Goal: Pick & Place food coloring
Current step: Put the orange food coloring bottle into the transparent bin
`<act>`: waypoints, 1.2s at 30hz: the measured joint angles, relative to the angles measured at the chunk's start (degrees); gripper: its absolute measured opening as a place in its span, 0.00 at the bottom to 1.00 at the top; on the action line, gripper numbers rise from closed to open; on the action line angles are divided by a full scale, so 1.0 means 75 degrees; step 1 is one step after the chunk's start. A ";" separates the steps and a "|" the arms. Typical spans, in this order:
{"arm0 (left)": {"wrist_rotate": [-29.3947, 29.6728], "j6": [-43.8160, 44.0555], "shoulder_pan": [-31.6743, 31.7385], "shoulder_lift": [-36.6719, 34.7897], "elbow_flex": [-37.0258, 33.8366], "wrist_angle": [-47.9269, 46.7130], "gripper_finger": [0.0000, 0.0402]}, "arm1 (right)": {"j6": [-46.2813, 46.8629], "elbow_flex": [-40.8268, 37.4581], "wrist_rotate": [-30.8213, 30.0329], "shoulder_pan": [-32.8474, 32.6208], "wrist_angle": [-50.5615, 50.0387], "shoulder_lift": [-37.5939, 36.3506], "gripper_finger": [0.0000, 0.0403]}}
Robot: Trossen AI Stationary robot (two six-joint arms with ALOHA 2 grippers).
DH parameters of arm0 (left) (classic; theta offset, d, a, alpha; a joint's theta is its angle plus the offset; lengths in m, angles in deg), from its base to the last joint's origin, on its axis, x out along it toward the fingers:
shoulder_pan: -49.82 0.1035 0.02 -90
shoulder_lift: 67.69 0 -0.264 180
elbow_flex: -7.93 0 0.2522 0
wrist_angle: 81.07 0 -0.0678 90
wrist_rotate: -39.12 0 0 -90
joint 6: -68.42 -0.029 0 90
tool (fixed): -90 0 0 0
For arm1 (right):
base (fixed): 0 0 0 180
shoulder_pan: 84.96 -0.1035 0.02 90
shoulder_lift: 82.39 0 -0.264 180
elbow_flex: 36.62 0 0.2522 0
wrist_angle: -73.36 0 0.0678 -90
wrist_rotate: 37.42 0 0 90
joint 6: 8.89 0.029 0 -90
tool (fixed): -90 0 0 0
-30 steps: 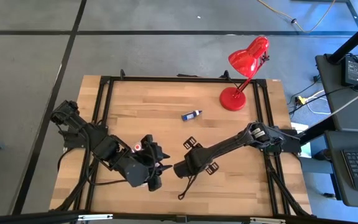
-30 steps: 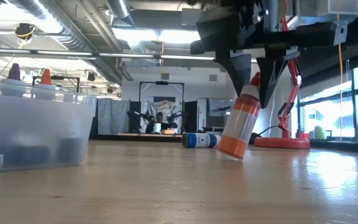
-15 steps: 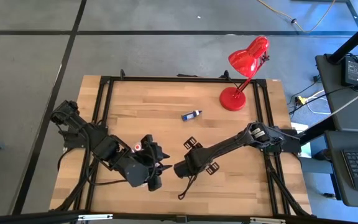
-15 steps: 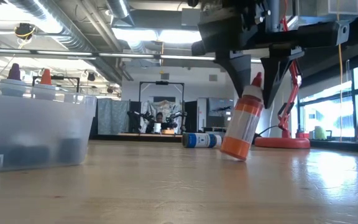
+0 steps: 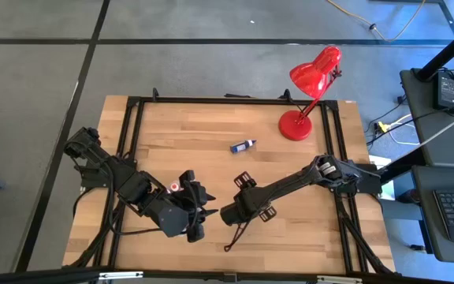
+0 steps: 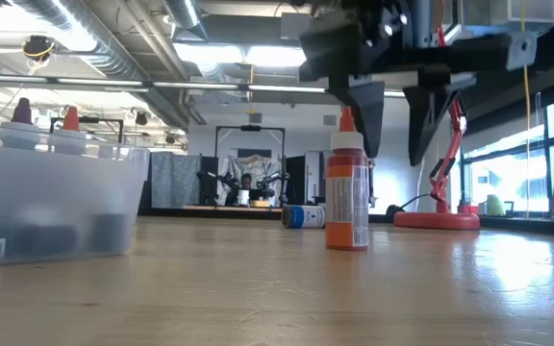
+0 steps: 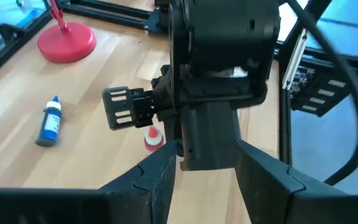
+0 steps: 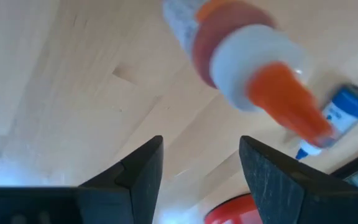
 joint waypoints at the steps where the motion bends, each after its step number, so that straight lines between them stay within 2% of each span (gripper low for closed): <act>1: 0.0001 -0.0128 -0.0015 0.0000 0.0000 0.0001 0.39 | 0.0153 0.0074 -0.0002 -0.0002 -0.0046 -0.0009 0.53; 4: -0.0054 -0.0219 -0.0070 0.0000 0.0000 0.0007 0.39 | 0.0637 0.0352 0.0008 -0.0003 -0.0146 -0.0197 0.53; 8: -0.0320 -0.0295 -0.0087 0.0000 0.0000 0.0010 0.38 | 0.1480 0.0485 0.0309 -0.0036 0.0023 -0.0994 0.53; 14: -0.0349 -0.0305 0.0076 0.0088 0.0009 0.0084 0.39 | 0.2616 -0.0475 0.0835 -0.0328 0.1678 -0.2617 0.53; 18: -0.0472 -0.0543 0.0576 0.0423 0.0006 0.0251 0.38 | 0.3671 -0.1580 0.0223 -0.0560 0.2624 -0.3700 0.53; 22: -0.1249 -0.1246 0.1130 0.0913 0.0006 0.0586 0.37 | 0.5089 -0.2706 -0.0572 -0.0893 0.3008 -0.4755 0.53; 26: -0.1948 -0.1692 0.1644 0.1495 0.0003 0.0875 0.37 | 0.6322 -0.3524 -0.0889 -0.1318 0.3627 -0.5648 0.53; 31: -0.2334 -0.2651 0.2104 0.2106 -0.0006 0.1185 0.37 | 0.7237 -0.4180 -0.1313 -0.1678 0.3778 -0.6217 0.53; 36: -0.2882 -0.2886 0.2395 0.2471 -0.0006 0.1286 0.39 | 0.7730 -0.4653 -0.1459 -0.1776 0.3723 -0.6289 0.53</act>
